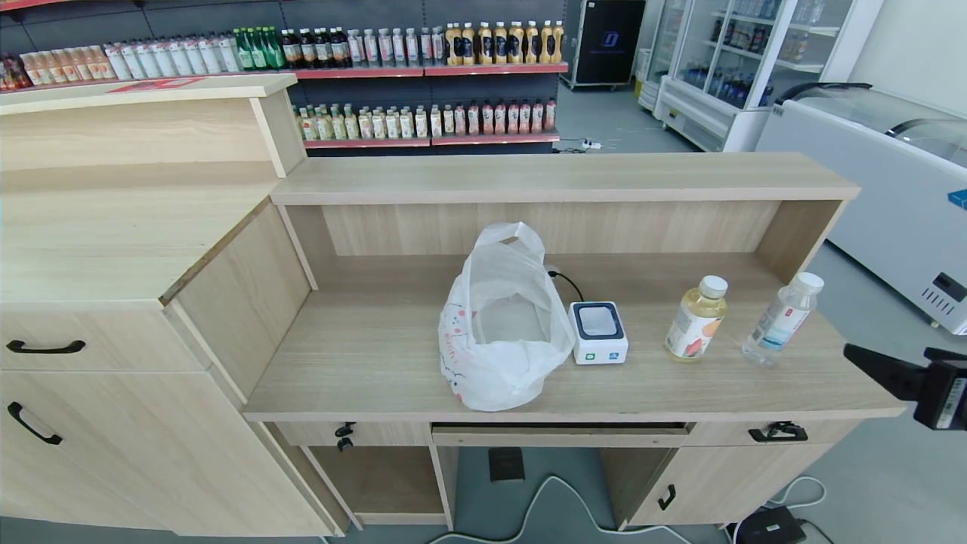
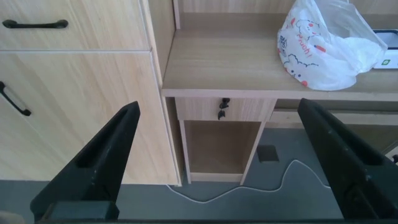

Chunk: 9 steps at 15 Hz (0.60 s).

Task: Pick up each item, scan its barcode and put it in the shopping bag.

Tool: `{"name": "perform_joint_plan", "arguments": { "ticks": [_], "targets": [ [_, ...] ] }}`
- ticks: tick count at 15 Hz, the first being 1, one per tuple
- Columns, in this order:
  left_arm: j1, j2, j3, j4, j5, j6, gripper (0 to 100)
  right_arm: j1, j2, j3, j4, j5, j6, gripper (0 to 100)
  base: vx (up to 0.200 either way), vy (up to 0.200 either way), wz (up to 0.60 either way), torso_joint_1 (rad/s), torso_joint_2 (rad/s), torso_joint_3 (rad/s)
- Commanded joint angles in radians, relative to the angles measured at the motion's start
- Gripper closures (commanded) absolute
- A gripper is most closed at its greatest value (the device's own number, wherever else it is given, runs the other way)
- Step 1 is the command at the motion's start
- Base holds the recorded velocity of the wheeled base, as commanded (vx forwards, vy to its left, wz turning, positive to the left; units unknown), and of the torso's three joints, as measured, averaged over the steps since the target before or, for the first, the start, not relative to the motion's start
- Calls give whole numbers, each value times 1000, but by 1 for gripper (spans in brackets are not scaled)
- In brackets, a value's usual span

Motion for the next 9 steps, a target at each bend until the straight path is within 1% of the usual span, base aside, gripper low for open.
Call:
{"name": "perform_joint_plan", "arguments": {
  "ticks": [1, 2, 4, 5, 6, 7, 9],
  "targets": [
    [0, 0, 0, 0, 0, 0, 0, -40, 204, 7, -111, 36, 0, 0, 0, 0, 0, 0, 0, 0],
    [0, 0, 0, 0, 0, 0, 0, -79, 289, 30, -197, 57, -10, 0, 0, 0, 0, 0, 0, 0],
    [0, 0, 0, 0, 0, 0, 0, -138, 400, 24, -317, 56, -35, 0, 0, 0, 0, 0, 0, 0],
    [0, 0, 0, -2, 0, 0, 0, -180, 440, 11, -340, 61, -87, 0, 0, 0, 0, 0, 0, 0],
    [0, 0, 0, 0, 0, 0, 0, -201, 466, 7, -343, 68, -121, 0, 0, 0, 0, 0, 0, 0],
    [0, 0, 0, 0, 2, 0, 0, -206, 493, 5, -346, 87, -136, 0, 0, 0, 0, 0, 0, 0],
    [0, 0, 0, 0, 0, 0, 0, -214, 530, 4, -396, 94, -162, 0, 0, 0, 0, 0, 0, 0]
  ]
}}
